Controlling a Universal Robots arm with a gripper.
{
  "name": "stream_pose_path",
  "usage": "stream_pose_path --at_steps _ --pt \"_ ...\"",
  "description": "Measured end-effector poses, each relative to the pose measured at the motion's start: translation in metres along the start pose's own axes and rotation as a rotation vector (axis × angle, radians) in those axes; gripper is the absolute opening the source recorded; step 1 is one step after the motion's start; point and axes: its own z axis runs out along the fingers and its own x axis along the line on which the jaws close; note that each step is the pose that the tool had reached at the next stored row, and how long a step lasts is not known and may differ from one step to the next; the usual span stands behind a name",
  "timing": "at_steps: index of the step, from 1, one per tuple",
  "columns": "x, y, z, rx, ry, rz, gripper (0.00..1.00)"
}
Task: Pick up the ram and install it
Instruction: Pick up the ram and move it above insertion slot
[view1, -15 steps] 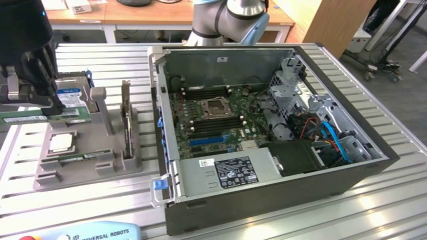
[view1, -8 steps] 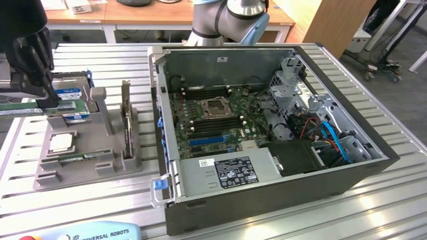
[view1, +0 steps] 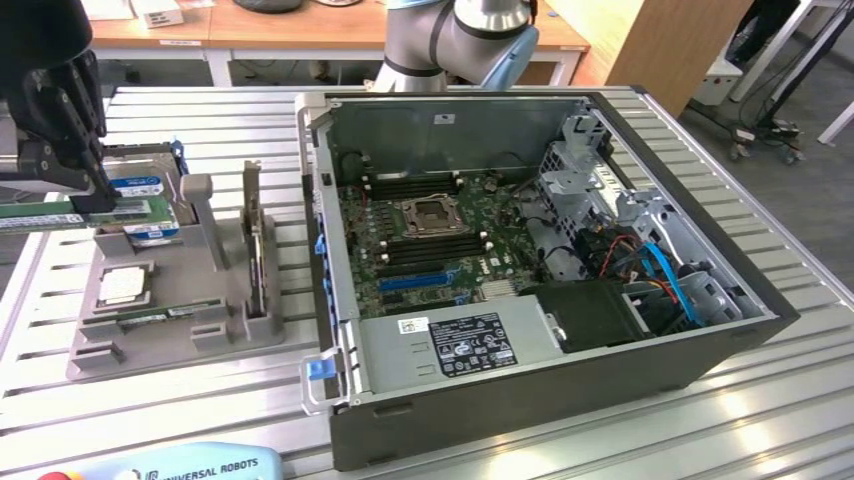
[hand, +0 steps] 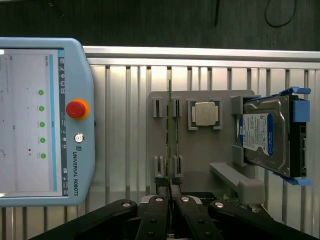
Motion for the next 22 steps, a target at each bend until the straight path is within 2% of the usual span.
stream_pose_path --at_steps 8,16,22 --pt "0.000 -0.0030 -0.0001 0.0000 0.0000 0.000 0.12" --pt "0.000 -0.0160 -0.0007 0.0001 -0.0001 0.000 0.12" --pt "0.000 -0.0167 -0.0007 0.0000 0.0000 0.000 0.12"
